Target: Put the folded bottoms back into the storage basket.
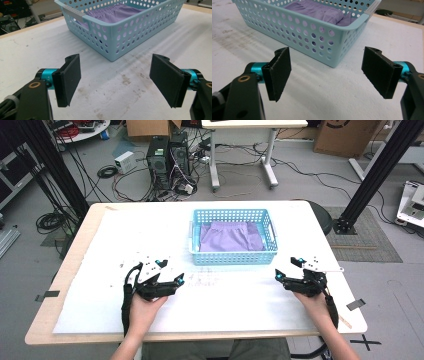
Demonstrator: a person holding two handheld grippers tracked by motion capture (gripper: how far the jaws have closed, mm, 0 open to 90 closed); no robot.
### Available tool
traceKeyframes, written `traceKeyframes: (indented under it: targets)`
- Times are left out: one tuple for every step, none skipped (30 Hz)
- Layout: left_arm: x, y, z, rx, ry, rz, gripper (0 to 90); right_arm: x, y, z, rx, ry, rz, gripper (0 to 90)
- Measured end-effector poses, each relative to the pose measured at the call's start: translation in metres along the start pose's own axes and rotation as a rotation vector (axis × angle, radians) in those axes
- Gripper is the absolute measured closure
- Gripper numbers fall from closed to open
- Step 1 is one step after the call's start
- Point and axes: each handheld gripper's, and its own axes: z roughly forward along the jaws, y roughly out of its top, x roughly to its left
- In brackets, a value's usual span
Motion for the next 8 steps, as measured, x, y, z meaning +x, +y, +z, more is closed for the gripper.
traceKeyframes:
  targets:
    - [0.0,0.0001,0.0002,0.003,-0.003,-0.001,25.2,0.0001,-0.0001,0.0002,0.003,0.001,0.001,24.3]
    - [-0.0002,0.0001,0.0007,0.002,-0.004,0.001,25.2,0.0002,-0.0003,0.0005,0.006,0.002,0.002,24.1]
    - [-0.0006,0.0,0.001,0.003,-0.004,0.0,25.2,-0.0002,-0.0004,0.0008,0.006,0.001,0.0,24.0]
    - [-0.0008,-0.0002,0.0012,0.004,-0.002,0.0,25.2,-0.0004,-0.0006,0.001,0.006,-0.001,-0.001,24.0]
    - [-0.0006,-0.0003,0.0015,0.005,-0.003,0.003,25.2,-0.0006,-0.0008,0.0012,0.006,-0.001,0.001,24.0]
    - [-0.0003,-0.0003,0.0015,0.007,-0.003,0.005,25.2,-0.001,-0.0011,0.0014,0.01,-0.002,0.0,23.9]
    - [-0.0002,-0.0004,0.0015,0.008,-0.001,0.006,25.2,-0.0015,-0.0014,0.0015,0.012,-0.001,0.003,23.8]
    - [0.0,-0.0004,0.0019,0.007,0.001,0.004,25.2,-0.0022,-0.0016,0.0017,0.011,-0.003,0.001,23.6]
